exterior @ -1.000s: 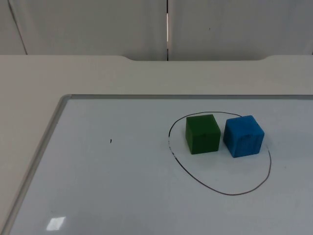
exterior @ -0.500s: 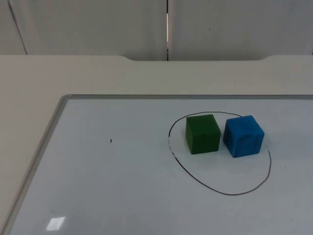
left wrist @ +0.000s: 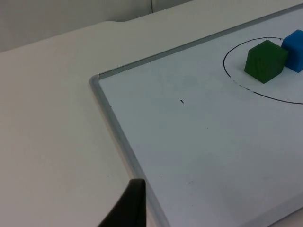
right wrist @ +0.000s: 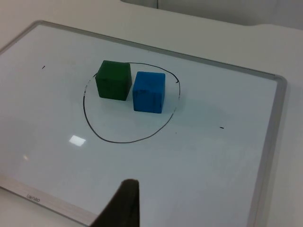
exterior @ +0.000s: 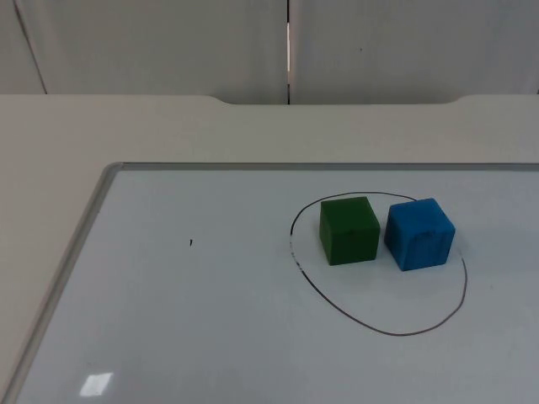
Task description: Push the two cubes into the marked area.
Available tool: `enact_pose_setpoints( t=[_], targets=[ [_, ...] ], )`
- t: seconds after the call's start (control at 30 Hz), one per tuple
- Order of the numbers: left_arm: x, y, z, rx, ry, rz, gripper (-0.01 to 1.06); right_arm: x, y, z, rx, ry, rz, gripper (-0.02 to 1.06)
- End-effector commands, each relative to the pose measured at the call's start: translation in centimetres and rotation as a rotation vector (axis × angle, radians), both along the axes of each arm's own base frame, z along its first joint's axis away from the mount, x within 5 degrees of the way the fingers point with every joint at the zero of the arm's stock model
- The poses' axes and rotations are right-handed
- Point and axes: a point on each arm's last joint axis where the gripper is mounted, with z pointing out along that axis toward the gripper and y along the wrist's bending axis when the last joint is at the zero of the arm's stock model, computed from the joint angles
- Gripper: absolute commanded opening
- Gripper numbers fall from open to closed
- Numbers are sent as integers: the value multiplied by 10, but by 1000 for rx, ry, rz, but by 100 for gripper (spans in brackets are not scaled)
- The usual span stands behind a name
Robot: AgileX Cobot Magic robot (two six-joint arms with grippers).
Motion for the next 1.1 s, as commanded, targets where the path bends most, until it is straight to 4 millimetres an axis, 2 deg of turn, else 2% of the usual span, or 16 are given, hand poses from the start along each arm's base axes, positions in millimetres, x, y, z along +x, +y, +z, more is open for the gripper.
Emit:
enact_pose_setpoints(
  t=[0.0,0.73,1.07],
  targets=[
    [0,0,-2,4,-2,19,105,0,0,-1,0,-3,3,105],
    [-2,0,-1,10,-5,436,105,0,0,0,13,0,2,105],
    [-3,0,-1,16,-6,526,105,0,0,0,13,0,2,105]
  ],
)
